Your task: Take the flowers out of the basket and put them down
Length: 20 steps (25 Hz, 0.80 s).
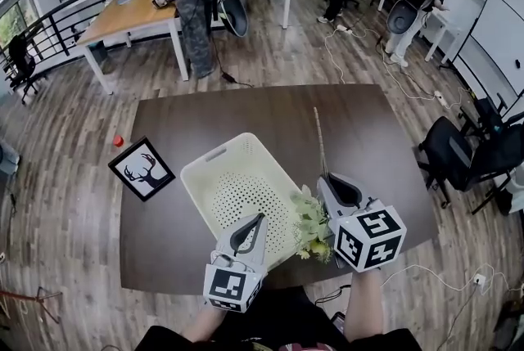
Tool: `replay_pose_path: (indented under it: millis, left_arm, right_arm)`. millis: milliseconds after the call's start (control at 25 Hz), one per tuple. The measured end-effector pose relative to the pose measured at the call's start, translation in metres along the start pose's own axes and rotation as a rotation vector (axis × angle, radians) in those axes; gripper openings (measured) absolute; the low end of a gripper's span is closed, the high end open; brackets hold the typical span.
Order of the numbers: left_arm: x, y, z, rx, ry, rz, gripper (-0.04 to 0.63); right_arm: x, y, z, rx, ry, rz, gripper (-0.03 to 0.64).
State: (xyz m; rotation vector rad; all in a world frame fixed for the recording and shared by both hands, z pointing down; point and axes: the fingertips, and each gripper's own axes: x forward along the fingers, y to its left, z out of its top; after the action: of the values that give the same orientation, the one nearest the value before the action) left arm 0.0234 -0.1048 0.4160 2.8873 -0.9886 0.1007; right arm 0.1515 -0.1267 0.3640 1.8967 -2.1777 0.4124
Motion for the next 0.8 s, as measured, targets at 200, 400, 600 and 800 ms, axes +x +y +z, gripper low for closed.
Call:
replay_pose_path:
  millis: [200,400,600,800]
  left_arm:
    - [0.006,-0.002,-0.002,-0.007,0.001,-0.02,0.002]
    - [0.01,-0.007,-0.005,-0.014,0.006,-0.053,0.002]
    - [0.012,-0.006,-0.009,-0.017,0.012,-0.055,0.002]
    - [0.014,-0.01,-0.009,-0.016,0.012,-0.059,0.002]
  right_arm:
    - [-0.006,-0.015,-0.005,0.018,0.007,-0.044,0.041]
    - [-0.015,-0.03,-0.007,0.033,0.007,-0.089,0.041]
    - [-0.023,-0.043,-0.012,0.051,0.011,-0.126,0.041]
    - [-0.032,-0.054,-0.016,0.061,0.016,-0.152,0.041]
